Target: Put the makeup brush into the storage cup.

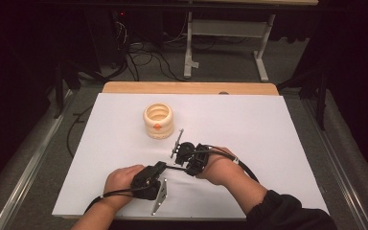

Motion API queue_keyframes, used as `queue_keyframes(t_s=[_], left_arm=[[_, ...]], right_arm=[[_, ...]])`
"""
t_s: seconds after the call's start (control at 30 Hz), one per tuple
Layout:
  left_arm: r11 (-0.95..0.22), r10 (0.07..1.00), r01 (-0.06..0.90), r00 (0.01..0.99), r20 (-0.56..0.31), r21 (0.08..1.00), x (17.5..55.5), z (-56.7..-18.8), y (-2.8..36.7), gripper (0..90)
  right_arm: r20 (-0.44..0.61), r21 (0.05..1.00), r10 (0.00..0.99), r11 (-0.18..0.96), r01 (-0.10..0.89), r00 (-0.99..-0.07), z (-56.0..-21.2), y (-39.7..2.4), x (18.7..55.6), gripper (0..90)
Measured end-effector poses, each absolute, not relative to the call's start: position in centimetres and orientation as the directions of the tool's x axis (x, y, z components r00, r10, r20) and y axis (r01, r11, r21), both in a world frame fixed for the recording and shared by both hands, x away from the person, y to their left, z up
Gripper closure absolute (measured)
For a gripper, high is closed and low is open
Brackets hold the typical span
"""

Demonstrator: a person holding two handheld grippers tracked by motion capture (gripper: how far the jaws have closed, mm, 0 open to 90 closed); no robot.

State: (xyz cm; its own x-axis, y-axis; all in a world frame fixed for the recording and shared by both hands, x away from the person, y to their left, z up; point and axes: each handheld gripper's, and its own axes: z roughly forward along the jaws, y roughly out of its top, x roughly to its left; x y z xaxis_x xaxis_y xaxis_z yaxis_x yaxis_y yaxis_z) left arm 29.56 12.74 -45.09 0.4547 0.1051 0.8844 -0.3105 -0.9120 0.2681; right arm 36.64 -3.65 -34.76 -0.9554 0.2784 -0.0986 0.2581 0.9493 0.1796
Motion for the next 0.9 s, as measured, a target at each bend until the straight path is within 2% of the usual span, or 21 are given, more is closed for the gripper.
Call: queue_keyframes(t_s=[0.73, 0.9], left_arm=[[-0.913, 0.132, -0.29, 0.455, 0.881, 0.287, 29.6, -44.9, 12.9, 83.4], [-0.912, 0.139, -0.287, 0.452, 0.881, 0.292, 29.6, -44.9, 12.9, 83.4]], right_arm=[[-0.114, 0.178, 0.325, 0.936, 0.303, -0.939, -33.8, -5.0, 36.8, 63.6], [-0.113, 0.182, 0.336, 0.932, 0.313, -0.935, -33.8, -6.1, 36.8, 62.0]])
